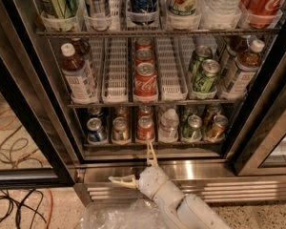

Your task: Pick pepsi can from bottom shelf of fridge

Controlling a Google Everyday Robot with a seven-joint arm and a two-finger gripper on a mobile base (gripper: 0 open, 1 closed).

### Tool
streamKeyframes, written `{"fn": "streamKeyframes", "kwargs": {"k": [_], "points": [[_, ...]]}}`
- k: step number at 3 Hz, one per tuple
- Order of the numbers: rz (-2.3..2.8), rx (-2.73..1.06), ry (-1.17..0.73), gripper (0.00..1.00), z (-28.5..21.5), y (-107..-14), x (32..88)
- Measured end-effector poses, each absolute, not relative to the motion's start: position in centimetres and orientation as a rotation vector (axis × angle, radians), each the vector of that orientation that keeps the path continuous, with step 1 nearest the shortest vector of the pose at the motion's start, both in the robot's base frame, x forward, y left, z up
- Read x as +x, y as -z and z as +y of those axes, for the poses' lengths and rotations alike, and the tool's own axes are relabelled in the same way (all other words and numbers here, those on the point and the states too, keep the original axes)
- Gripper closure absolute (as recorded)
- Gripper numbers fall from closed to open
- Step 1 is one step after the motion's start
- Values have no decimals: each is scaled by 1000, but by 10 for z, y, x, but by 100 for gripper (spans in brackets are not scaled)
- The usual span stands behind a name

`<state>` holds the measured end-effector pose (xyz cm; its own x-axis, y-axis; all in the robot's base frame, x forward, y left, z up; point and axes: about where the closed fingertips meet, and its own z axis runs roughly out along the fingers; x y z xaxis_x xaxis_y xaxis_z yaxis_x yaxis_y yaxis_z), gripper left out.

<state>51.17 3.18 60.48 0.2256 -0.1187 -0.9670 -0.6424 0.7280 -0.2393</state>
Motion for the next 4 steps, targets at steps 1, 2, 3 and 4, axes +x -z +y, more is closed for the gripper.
{"fn": "streamKeyframes", "kwargs": {"k": [1, 2, 3, 4], "points": [[1317, -709, -406, 0, 32, -605, 512], [1307, -657, -461, 0, 45, -594, 506], [1237, -592, -498, 0, 78, -592, 507], [1255, -528, -551, 0, 88, -575, 501]]}}
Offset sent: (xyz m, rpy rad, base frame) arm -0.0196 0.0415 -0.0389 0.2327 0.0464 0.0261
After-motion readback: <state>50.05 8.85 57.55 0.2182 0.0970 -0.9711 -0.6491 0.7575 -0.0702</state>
